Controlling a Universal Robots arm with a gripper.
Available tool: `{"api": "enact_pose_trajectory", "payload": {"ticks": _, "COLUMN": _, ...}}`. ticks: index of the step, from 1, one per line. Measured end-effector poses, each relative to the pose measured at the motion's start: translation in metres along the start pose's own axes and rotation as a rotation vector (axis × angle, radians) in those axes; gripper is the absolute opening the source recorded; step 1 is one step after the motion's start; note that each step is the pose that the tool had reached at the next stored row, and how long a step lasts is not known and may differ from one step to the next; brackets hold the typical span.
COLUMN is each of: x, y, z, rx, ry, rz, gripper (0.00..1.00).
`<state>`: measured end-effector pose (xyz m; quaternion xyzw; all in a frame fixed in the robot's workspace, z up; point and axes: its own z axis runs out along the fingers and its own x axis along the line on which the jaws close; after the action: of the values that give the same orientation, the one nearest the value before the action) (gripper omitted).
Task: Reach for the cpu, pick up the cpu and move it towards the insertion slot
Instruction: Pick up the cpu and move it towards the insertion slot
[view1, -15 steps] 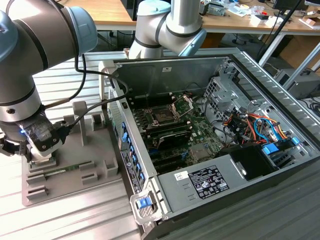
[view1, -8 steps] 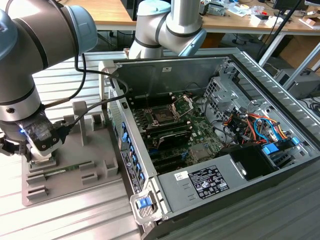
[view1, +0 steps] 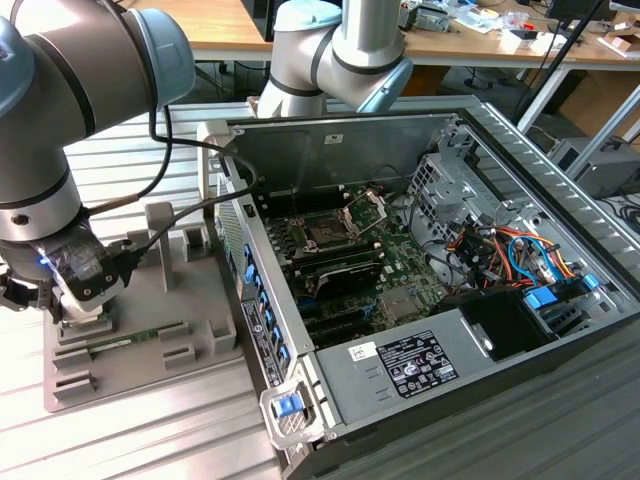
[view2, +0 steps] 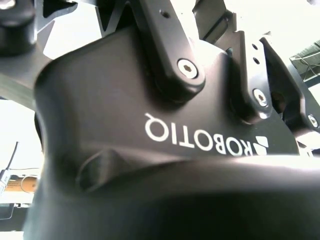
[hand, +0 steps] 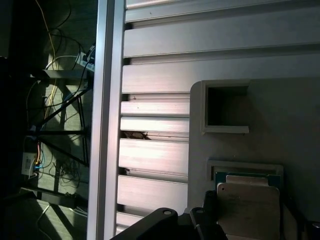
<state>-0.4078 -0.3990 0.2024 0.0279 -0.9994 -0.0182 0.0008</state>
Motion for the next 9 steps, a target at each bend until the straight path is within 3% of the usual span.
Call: {"api": "enact_pose_trajectory", "payload": {"ticks": 9, "x": 0.0000, "y": 0.0002, "z": -0.0039, "rx": -0.0001, "ry": 0.0000, "rz": 0.000, "gripper": 0.55}}
